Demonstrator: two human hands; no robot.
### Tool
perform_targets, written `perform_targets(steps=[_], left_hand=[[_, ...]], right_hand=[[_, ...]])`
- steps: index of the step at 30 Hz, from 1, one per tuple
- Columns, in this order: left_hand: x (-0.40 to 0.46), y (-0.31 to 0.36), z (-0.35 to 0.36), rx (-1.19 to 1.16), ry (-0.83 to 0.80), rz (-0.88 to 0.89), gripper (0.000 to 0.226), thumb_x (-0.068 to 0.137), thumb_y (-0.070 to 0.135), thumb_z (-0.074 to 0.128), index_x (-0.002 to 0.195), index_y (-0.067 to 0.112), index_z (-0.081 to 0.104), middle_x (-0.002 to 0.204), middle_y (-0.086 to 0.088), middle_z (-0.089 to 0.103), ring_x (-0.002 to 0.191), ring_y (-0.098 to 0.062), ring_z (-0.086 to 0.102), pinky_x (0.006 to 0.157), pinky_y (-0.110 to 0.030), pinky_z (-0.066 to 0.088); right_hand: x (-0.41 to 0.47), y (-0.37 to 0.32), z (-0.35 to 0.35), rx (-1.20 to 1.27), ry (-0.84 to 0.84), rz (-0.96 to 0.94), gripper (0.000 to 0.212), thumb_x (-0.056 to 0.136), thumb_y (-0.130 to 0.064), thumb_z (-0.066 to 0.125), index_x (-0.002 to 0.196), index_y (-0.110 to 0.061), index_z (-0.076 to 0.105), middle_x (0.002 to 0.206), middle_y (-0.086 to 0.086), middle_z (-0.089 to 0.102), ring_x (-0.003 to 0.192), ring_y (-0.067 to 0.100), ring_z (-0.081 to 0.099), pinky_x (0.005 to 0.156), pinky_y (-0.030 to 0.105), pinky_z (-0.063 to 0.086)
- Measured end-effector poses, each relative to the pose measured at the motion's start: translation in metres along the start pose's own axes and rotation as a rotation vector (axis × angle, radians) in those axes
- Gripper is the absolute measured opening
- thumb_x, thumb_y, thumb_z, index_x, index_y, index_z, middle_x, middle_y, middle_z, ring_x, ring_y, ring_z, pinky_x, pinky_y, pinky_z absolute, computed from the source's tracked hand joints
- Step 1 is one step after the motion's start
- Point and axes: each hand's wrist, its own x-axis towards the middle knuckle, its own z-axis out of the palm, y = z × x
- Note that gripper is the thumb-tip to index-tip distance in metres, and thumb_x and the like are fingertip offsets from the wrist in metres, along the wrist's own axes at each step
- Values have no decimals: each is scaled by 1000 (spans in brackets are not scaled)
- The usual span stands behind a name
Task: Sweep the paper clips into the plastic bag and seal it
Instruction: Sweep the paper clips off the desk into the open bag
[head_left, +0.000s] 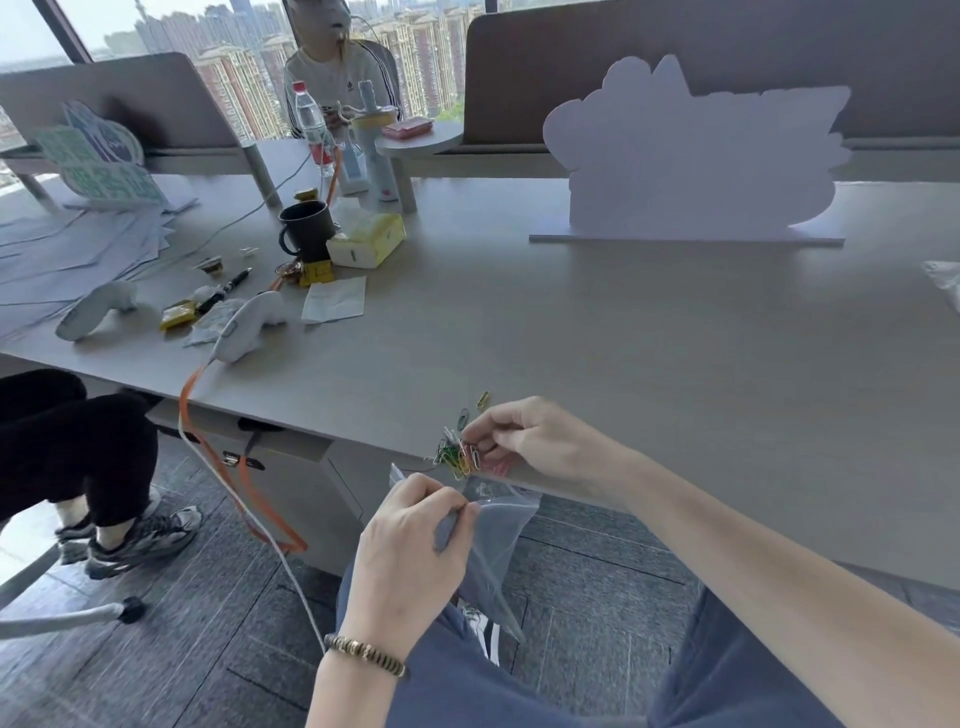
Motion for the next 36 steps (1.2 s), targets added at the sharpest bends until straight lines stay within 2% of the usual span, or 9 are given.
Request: perform_targets(steps=[3, 6, 10, 13, 16, 19, 24, 29, 36], left_hand=[[1, -3, -3, 16, 4, -15, 12, 84, 22, 75, 73, 19, 70, 78, 9, 60, 70, -12, 60, 61, -32, 53], [2, -5, -6, 26, 11, -28, 13, 83, 20, 76, 71, 19, 70, 77, 9, 60, 70, -12, 60, 61, -32, 53], [1, -8, -8, 30, 18, -43, 13, 82, 20, 76, 71, 20, 70, 77, 10, 60, 70, -11, 60, 61, -33, 53], [-1, -8, -8, 25, 14, -41, 13, 84, 24, 73, 71, 21, 70, 77, 11, 60, 70, -11, 60, 61, -33, 54], [-2, -8, -8, 6, 8, -50, 17, 85, 31, 66, 71, 21, 70, 78, 11, 60, 71, -10, 61, 62, -33, 54], [-2, -8, -7, 5, -2, -48, 14, 85, 26, 72, 72, 21, 70, 78, 11, 60, 71, -10, 61, 63, -33, 54], [-1, -8, -9, 13, 2, -50, 14, 85, 25, 72, 72, 20, 70, 78, 11, 59, 70, -10, 60, 63, -30, 53], [0, -9, -10, 36, 3, -52, 13, 84, 23, 75, 72, 20, 70, 77, 10, 59, 68, -10, 57, 60, -29, 52], [0, -10, -14, 50, 11, -70, 15, 83, 23, 75, 70, 20, 69, 75, 11, 58, 65, -9, 56, 58, -28, 52]], right_hand=[[-10, 0, 6, 23, -130, -18, 34, 101, 5, 39, 114, -2, 69, 102, 3, 70, 95, 14, 66, 93, 26, 54], [-11, -1, 4, 47, -164, -72, 33, 99, 7, 40, 113, -3, 69, 112, 16, 72, 104, 28, 68, 97, 34, 54], [3, 0, -11, 190, 129, -72, 30, 97, 13, 41, 110, 8, 67, 108, 25, 71, 91, 24, 67, 84, 24, 58], [15, 5, -21, 83, 319, -22, 31, 98, 10, 39, 113, 7, 66, 97, 16, 65, 80, 18, 60, 70, 11, 53], [29, 11, -23, -205, 382, -25, 32, 98, 1, 47, 119, -7, 68, 98, 4, 68, 84, 14, 62, 89, 24, 52], [39, 5, -15, -380, 335, -77, 32, 96, -2, 50, 121, -11, 69, 117, 4, 72, 103, 14, 64, 104, 26, 44], [35, -11, 2, -429, 120, -150, 33, 95, 1, 49, 117, -11, 70, 102, 0, 70, 86, 7, 58, 83, 12, 44], [31, -10, 11, -278, -135, -160, 47, 91, 14, 37, 127, -9, 60, 116, 9, 72, 101, 17, 66, 94, 27, 52], [26, -6, 5, -128, -242, -140, 49, 87, 18, 37, 121, -6, 63, 100, 7, 74, 85, 12, 68, 78, 29, 53]])
